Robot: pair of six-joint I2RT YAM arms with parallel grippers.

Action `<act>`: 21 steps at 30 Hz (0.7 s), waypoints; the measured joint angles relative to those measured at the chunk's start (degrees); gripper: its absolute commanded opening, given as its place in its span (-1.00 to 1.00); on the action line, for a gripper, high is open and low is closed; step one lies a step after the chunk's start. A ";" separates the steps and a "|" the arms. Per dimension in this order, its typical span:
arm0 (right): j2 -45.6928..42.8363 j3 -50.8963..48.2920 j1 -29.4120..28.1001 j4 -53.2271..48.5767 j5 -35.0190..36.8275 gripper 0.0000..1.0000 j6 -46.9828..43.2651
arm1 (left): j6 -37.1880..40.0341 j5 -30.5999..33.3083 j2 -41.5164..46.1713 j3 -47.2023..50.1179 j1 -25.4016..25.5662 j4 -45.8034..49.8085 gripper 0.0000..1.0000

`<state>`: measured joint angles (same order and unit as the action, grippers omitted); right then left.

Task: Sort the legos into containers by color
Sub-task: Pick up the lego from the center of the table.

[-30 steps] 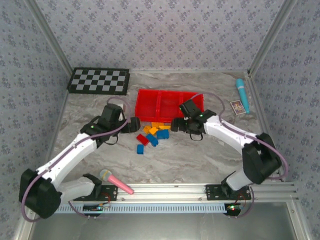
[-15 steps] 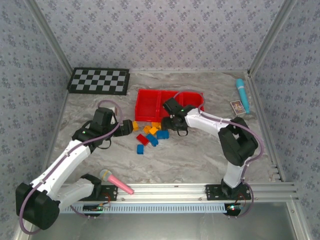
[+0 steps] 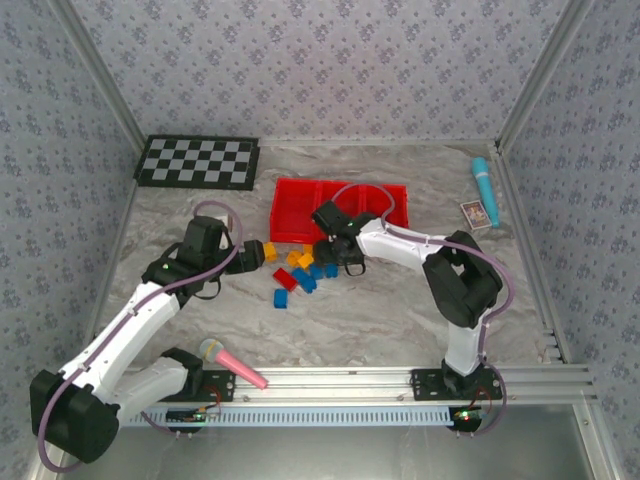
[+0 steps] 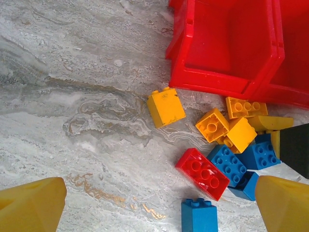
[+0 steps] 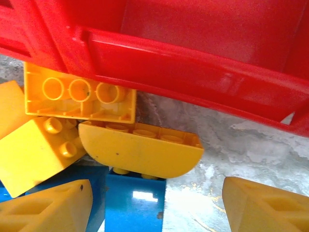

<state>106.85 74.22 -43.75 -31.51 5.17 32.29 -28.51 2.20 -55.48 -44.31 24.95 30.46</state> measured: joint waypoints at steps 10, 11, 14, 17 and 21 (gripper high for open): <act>0.50 0.31 -1.22 0.46 -0.96 0.43 -0.02 | 0.00 0.00 0.00 0.61 -0.22 -0.02 1.00; 0.50 0.31 -1.11 0.48 -1.05 0.40 -0.02 | 0.00 0.00 0.00 0.61 -0.22 0.00 1.00; 0.50 -0.04 -0.59 0.42 -1.05 0.34 -0.24 | 0.00 0.00 0.00 0.63 -0.20 -0.02 0.99; 0.50 -0.59 0.22 -0.07 -0.98 0.27 -0.42 | 0.00 0.00 0.00 0.63 -0.22 -0.02 1.00; 0.50 -1.11 1.27 -0.37 -0.31 0.21 -0.68 | 0.02 0.00 -0.02 0.61 -0.22 -0.02 0.99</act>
<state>107.35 73.10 -42.48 -31.88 4.86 31.62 -28.49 2.20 -55.51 -43.70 24.73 30.44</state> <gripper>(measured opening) 0.615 0.996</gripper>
